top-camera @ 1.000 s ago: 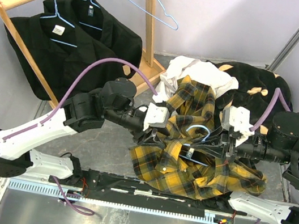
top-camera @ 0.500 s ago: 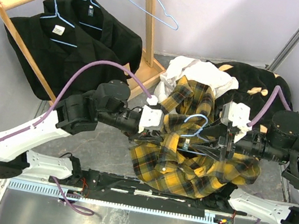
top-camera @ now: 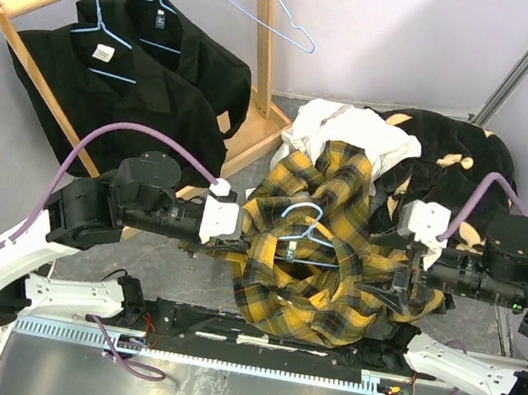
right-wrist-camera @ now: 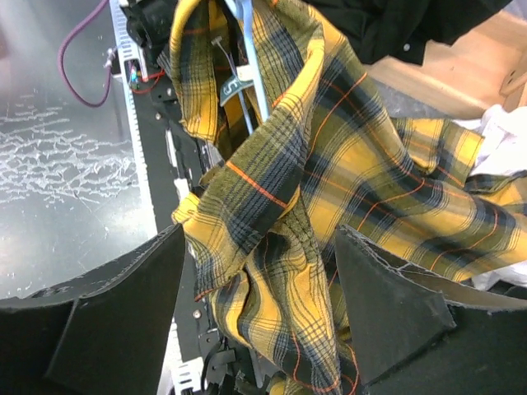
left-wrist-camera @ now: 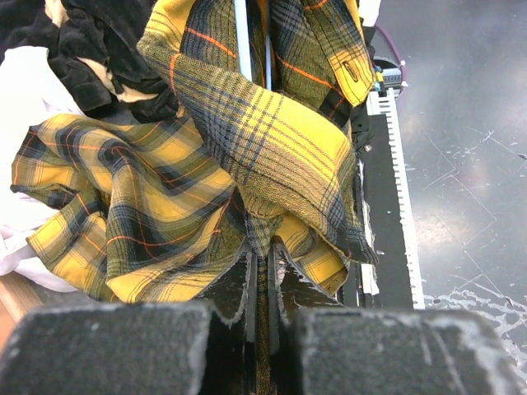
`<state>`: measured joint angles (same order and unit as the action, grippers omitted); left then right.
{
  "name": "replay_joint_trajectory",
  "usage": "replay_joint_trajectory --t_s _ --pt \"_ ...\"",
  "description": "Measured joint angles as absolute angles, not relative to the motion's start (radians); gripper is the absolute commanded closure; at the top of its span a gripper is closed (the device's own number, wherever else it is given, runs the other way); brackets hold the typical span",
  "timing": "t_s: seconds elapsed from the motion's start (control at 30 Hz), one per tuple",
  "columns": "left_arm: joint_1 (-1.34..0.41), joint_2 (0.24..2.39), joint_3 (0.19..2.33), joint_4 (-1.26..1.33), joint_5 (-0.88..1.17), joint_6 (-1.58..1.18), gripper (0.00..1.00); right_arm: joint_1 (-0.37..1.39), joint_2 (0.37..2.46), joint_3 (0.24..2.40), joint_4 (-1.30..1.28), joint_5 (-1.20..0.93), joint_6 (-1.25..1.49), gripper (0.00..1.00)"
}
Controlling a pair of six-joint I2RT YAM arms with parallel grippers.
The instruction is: Place the shirt on the hanger
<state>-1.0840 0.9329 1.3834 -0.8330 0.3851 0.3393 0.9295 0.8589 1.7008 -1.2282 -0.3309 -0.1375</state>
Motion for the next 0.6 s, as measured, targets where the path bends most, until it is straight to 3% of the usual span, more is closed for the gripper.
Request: replay_joint_trajectory --t_s 0.2,0.37,0.47,0.6 --pt "-1.084 0.933 1.383 -0.847 0.399 0.36 0.97 0.929 0.911 1.671 -1.243 -0.343 -0.139 0.21" --pt "-1.084 0.934 1.383 -0.857 0.403 0.367 0.97 0.929 0.942 1.634 -1.242 -0.391 -0.14 0.31" --pt "-1.084 0.934 1.383 -0.862 0.403 0.369 0.97 0.929 0.944 1.596 -1.237 -0.416 -0.138 0.46" --pt "-1.084 0.934 1.384 -0.866 0.404 0.369 0.97 0.929 0.936 1.547 -1.211 -0.435 -0.122 0.85"
